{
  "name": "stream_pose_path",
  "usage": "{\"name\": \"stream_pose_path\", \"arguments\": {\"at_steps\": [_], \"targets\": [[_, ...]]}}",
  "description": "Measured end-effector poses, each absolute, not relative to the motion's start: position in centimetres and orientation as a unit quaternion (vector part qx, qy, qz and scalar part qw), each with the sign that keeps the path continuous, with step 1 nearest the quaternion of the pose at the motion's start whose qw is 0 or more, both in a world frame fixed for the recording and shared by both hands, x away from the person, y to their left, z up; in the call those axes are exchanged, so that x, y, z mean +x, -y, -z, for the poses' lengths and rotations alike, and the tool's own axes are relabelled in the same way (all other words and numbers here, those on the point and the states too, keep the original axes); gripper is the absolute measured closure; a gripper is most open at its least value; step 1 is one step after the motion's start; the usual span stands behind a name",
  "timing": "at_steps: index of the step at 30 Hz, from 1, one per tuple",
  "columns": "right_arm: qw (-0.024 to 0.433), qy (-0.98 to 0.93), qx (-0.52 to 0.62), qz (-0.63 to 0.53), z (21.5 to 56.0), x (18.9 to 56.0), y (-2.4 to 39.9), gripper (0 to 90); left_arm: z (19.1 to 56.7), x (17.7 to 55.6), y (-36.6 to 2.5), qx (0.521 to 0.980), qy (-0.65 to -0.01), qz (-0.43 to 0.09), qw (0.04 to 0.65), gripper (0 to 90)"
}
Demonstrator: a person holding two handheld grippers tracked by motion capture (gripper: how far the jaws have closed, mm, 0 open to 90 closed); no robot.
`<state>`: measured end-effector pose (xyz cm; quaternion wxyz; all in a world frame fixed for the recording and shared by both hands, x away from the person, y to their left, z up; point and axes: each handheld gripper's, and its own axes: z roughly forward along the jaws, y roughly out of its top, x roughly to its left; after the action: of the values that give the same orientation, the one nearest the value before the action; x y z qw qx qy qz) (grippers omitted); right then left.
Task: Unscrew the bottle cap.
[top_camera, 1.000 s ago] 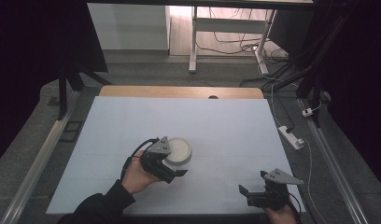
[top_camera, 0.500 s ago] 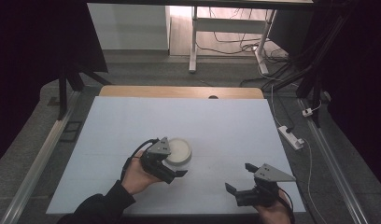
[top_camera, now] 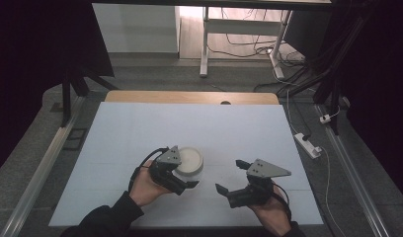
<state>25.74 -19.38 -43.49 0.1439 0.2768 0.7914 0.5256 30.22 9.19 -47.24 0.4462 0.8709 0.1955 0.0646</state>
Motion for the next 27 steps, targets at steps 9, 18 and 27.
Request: {"name": "stream_pose_path", "arguments": {"at_steps": [9,18,27], "targets": [[0.139,-0.797,0.254,-0.529,43.3,27.3,15.8,0.0,47.2,30.1,-9.1,0.872,-0.192,-0.07,0.445,7.1],[0.131,-0.804,0.227,-0.534,43.0,28.0,12.7,0.0,47.2,30.0,-8.9,0.871,-0.189,-0.07,0.447,7.1],[0.125,-0.809,0.217,-0.532,43.3,28.8,10.4,0.0,47.0,29.9,-9.0,0.872,-0.186,-0.071,0.448,7.2]]}}
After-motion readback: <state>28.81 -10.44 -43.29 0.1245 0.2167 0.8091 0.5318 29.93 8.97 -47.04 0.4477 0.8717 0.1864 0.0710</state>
